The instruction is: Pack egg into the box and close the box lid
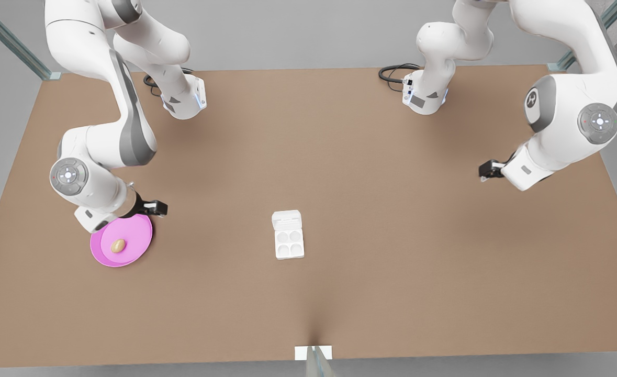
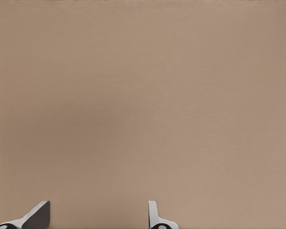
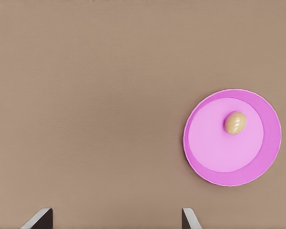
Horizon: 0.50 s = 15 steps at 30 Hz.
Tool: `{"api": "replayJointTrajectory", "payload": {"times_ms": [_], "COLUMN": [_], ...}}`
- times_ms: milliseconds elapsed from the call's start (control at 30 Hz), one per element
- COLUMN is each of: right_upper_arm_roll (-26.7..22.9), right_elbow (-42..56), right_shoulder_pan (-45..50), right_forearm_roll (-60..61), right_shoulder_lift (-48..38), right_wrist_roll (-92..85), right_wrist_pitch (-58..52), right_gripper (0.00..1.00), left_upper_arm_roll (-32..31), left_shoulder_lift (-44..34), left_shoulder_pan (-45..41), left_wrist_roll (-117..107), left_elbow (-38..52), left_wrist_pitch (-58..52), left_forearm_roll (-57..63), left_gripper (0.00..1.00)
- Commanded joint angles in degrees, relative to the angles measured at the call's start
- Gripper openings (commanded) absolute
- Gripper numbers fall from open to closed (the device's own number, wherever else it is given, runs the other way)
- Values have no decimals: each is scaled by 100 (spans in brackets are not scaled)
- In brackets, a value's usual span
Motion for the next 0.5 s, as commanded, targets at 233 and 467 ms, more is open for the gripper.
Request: {"api": "replayJointTrajectory", "payload": {"times_ms": [233,467], "right_upper_arm_roll": [-59,-68], "right_elbow": [608,1108], "right_shoulder_pan": [-372,-1163], "right_forearm_roll": [-800,-993], "right_shoulder_lift": [1797,3265], "right_wrist_roll": [-419,-1211], "right_wrist_pitch": [663,1902], "right_gripper": [100,100], "left_upper_arm_roll": [5,5], "left_shoulder_lift": [51,59], "left_shoulder_pan": [9,9], "left_wrist_roll": [377,377], "left_elbow": [3,-6], "left_wrist_pitch": [210,210], "left_forearm_roll": [12,12], "left_gripper": [100,100]}}
